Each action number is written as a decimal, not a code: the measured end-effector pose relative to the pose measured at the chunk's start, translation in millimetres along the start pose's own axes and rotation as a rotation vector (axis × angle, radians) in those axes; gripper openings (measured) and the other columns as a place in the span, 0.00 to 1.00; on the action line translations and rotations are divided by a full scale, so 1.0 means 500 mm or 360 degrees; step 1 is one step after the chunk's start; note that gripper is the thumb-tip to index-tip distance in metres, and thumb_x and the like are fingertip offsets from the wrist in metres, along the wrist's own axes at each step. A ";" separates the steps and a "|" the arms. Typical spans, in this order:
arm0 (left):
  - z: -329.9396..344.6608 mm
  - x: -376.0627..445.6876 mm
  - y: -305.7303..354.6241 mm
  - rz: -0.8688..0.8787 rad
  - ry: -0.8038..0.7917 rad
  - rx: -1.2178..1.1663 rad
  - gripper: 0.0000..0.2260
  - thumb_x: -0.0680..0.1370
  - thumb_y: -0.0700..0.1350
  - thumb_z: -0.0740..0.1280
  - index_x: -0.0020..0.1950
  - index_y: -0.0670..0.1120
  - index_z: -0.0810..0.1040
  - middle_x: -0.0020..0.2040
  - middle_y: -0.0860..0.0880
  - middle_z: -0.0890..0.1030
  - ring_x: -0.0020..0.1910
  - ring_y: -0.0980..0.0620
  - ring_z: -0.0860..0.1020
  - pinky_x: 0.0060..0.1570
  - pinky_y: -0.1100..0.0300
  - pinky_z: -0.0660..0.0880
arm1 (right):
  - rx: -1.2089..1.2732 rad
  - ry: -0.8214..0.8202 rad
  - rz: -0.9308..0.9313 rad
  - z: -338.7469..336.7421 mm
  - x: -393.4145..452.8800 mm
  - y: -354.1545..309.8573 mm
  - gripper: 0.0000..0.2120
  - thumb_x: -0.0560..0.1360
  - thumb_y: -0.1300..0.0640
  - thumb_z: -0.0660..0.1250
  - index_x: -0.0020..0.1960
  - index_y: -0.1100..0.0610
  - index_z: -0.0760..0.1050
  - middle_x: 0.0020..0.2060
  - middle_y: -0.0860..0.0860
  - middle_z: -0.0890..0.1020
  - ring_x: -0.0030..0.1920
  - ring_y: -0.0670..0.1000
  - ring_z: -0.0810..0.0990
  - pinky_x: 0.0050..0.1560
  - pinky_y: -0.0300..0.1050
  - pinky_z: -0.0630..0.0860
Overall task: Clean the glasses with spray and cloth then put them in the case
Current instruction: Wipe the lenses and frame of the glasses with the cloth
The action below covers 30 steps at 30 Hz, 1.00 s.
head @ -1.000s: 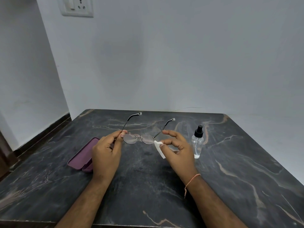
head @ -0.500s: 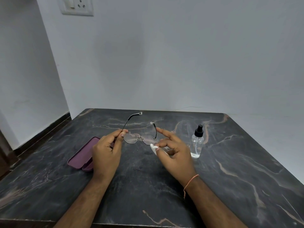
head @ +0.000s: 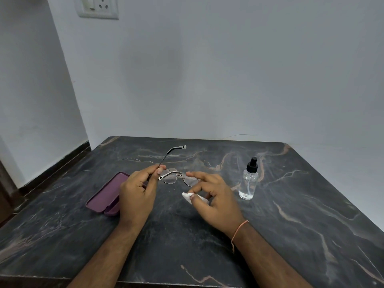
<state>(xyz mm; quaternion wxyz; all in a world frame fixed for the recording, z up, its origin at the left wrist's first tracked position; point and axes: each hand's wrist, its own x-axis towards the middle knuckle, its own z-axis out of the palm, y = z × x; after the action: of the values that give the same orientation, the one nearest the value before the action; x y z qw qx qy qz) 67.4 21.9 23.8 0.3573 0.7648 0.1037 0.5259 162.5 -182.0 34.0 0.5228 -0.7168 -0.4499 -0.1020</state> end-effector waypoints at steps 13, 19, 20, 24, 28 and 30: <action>0.003 -0.002 -0.001 -0.0139 0.0067 -0.0136 0.12 0.84 0.52 0.70 0.62 0.52 0.89 0.56 0.59 0.89 0.55 0.59 0.87 0.53 0.69 0.81 | 0.1221 0.0294 0.1192 -0.015 0.029 0.015 0.12 0.85 0.63 0.60 0.58 0.58 0.82 0.59 0.56 0.85 0.53 0.56 0.83 0.57 0.63 0.82; 0.004 -0.006 0.001 -0.0076 0.0006 -0.0039 0.13 0.83 0.52 0.71 0.65 0.50 0.88 0.56 0.59 0.89 0.54 0.59 0.88 0.53 0.62 0.85 | 0.1409 0.0224 0.1170 -0.021 0.028 0.004 0.10 0.86 0.62 0.57 0.59 0.61 0.77 0.62 0.54 0.87 0.53 0.59 0.87 0.58 0.63 0.82; 0.005 -0.006 0.001 -0.0066 -0.0020 -0.0031 0.13 0.84 0.51 0.72 0.66 0.50 0.88 0.56 0.60 0.89 0.53 0.58 0.88 0.53 0.60 0.85 | 0.1414 0.0240 0.1158 -0.023 0.029 0.004 0.10 0.86 0.62 0.57 0.59 0.62 0.77 0.62 0.54 0.87 0.53 0.60 0.87 0.59 0.64 0.82; 0.006 -0.007 0.001 0.0022 -0.0139 -0.0018 0.13 0.84 0.45 0.74 0.68 0.50 0.87 0.59 0.60 0.89 0.58 0.61 0.87 0.56 0.57 0.86 | 0.1393 0.0297 0.1140 -0.025 0.029 0.009 0.14 0.86 0.61 0.57 0.65 0.66 0.77 0.64 0.52 0.86 0.55 0.59 0.87 0.56 0.61 0.84; 0.004 -0.007 -0.003 0.0085 -0.0241 0.0032 0.12 0.84 0.45 0.74 0.67 0.50 0.88 0.61 0.57 0.89 0.61 0.63 0.86 0.60 0.55 0.85 | 0.1367 0.0338 0.1148 -0.028 0.033 0.014 0.15 0.86 0.61 0.57 0.66 0.66 0.76 0.66 0.49 0.85 0.64 0.65 0.84 0.62 0.67 0.80; 0.005 -0.007 -0.008 0.0090 -0.0288 0.0050 0.13 0.84 0.43 0.74 0.68 0.51 0.88 0.61 0.57 0.89 0.62 0.62 0.86 0.62 0.53 0.85 | 0.1370 0.0347 0.1131 -0.030 0.032 0.013 0.14 0.86 0.60 0.57 0.66 0.67 0.75 0.66 0.47 0.85 0.66 0.66 0.82 0.63 0.68 0.80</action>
<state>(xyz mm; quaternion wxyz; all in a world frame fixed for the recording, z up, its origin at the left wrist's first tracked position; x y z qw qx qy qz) 68.9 21.9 18.1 0.3381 0.8173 0.0577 0.4629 181.6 -186.1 46.1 0.8134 -0.5319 -0.1254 0.1992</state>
